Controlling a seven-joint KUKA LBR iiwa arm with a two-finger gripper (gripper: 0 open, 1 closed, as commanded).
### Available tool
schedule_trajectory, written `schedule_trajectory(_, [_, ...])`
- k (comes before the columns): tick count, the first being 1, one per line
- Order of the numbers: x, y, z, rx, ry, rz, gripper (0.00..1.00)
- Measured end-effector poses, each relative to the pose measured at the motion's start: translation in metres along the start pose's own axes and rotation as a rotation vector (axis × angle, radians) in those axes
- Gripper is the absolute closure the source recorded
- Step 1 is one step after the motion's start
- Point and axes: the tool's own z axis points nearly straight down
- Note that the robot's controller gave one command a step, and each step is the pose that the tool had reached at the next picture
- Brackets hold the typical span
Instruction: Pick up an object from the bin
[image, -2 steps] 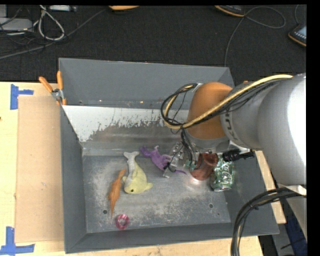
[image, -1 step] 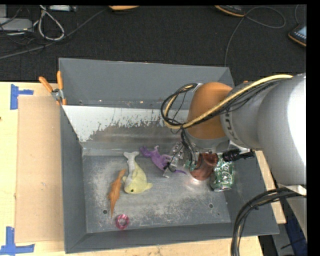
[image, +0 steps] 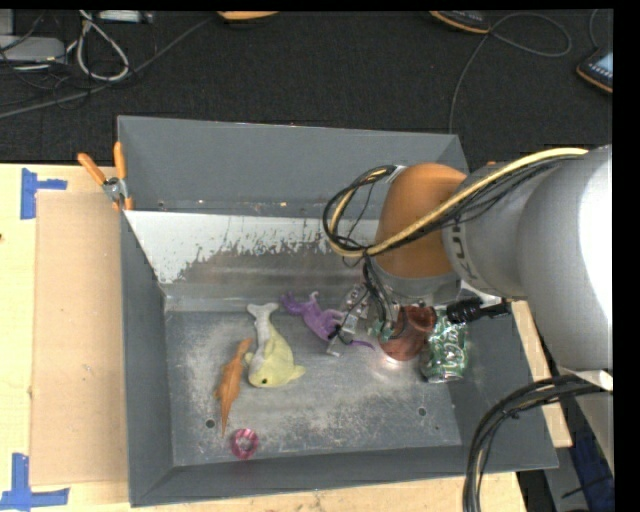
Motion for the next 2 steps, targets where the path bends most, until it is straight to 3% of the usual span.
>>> schedule_trajectory(1, [0.002,-0.001,-0.021,0.003,0.008,0.0,1.0])
schedule_trajectory(2, [0.001,-0.001,-0.044,0.001,0.002,0.0,1.0])
